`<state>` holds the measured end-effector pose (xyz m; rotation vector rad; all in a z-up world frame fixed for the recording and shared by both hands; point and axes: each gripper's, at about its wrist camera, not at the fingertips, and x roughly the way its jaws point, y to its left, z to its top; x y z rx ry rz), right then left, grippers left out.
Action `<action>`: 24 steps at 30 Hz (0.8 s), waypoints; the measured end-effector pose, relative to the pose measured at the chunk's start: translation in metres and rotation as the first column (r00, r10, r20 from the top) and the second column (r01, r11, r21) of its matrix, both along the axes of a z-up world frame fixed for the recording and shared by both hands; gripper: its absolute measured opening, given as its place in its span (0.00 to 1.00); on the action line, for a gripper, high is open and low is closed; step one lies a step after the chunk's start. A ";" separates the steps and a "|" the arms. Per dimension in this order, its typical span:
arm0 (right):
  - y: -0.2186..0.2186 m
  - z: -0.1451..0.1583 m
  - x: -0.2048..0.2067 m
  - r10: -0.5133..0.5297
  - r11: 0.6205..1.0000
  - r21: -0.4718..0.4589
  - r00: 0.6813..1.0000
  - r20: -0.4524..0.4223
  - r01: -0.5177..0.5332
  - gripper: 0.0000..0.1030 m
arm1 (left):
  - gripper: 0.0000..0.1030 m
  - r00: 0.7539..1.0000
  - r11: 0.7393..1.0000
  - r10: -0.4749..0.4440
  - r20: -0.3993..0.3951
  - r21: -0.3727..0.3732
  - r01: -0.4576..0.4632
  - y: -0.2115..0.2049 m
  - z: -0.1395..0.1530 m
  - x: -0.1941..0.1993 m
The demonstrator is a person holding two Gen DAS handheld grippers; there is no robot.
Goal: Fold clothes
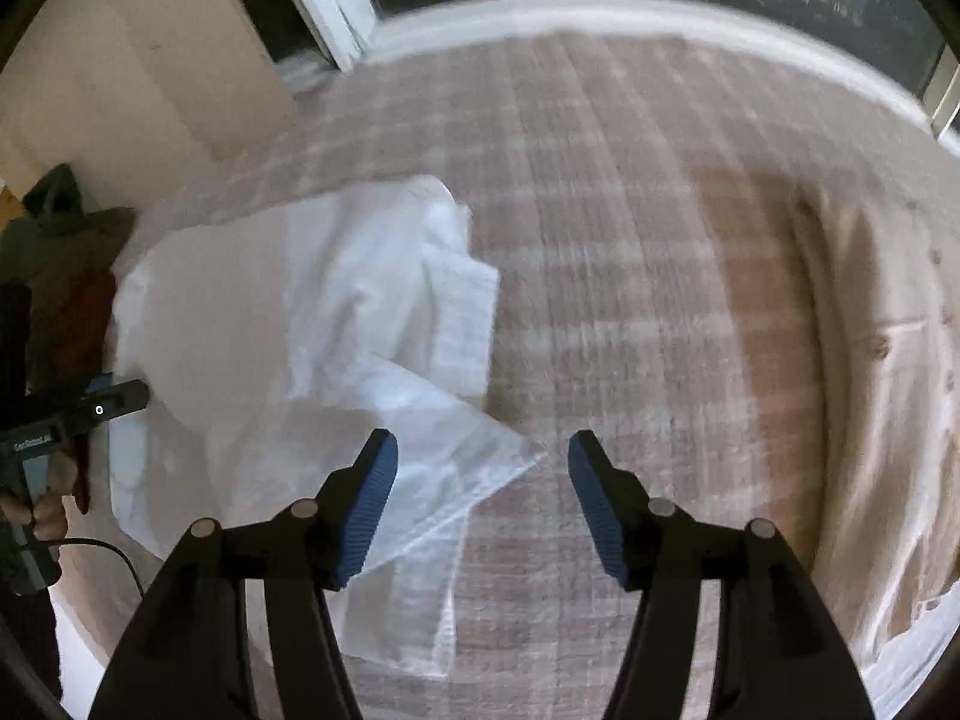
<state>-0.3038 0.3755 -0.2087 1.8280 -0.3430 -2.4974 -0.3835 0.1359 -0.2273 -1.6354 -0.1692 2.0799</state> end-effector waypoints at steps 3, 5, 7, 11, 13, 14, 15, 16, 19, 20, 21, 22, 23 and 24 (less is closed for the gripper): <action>0.003 -0.010 -0.006 -0.016 1.000 0.001 1.000 0.002 0.016 0.58 | 0.61 1.000 1.000 -0.015 -0.005 -0.020 0.015 0.007 0.002 -0.001; -0.001 -0.013 -0.010 -0.010 1.000 -0.001 1.000 -0.001 0.010 0.59 | 0.61 1.000 0.999 -0.019 -0.009 -0.031 0.019 0.007 0.005 -0.001; -0.006 -0.014 -0.014 0.003 1.000 -0.001 1.000 -0.010 -0.003 0.59 | 0.61 1.000 0.999 -0.020 -0.011 -0.030 0.019 0.008 0.005 0.000; -0.011 -0.016 -0.021 0.022 1.000 -0.007 1.000 -0.017 -0.022 0.59 | 0.61 1.000 0.999 -0.021 -0.014 -0.025 0.021 0.009 0.006 0.002; -0.014 -0.019 -0.024 0.032 1.000 0.001 0.999 -0.033 -0.032 0.59 | 0.61 1.000 1.000 -0.022 -0.015 -0.023 0.021 0.010 0.006 0.003; -0.018 -0.021 -0.025 0.047 0.999 0.026 0.998 -0.045 -0.046 0.60 | 0.61 1.000 1.000 -0.022 -0.016 -0.022 0.021 0.011 0.006 0.004; -0.022 -0.023 -0.026 0.063 0.997 0.052 0.996 -0.058 -0.060 0.62 | 0.61 1.000 1.000 -0.022 -0.016 -0.021 0.022 0.011 0.006 0.005; -0.025 -0.025 -0.028 0.078 0.995 0.074 0.994 -0.070 -0.073 0.62 | 0.60 1.000 1.000 -0.022 -0.017 -0.020 0.022 0.012 0.006 0.005; -0.027 -0.031 -0.031 0.079 0.994 0.078 0.991 -0.111 -0.071 0.65 | 0.58 1.000 1.000 -0.023 -0.019 -0.017 0.023 0.013 0.006 0.007; -0.024 -0.031 -0.029 0.073 0.996 0.061 0.992 -0.106 -0.067 0.65 | 0.58 1.000 1.000 -0.024 -0.020 -0.016 0.023 0.013 0.006 0.007; -0.018 -0.028 -0.024 0.069 0.997 0.037 0.994 -0.087 -0.066 0.65 | 0.57 1.000 1.000 -0.021 -0.019 -0.011 0.021 0.011 0.007 0.007; -0.011 -0.026 -0.022 0.062 0.998 0.006 0.996 -0.065 -0.061 0.65 | 0.56 1.000 1.000 -0.018 -0.018 -0.006 0.017 0.007 0.008 0.006; -0.006 -0.023 -0.025 0.046 0.998 -0.035 0.997 -0.057 -0.048 0.65 | 0.55 1.000 1.000 -0.014 -0.016 -0.001 0.014 0.004 0.009 0.006; 0.000 -0.020 -0.026 0.027 0.996 -0.079 0.998 -0.064 -0.032 0.65 | 0.54 1.000 1.000 -0.011 -0.015 0.004 0.011 0.000 0.009 0.005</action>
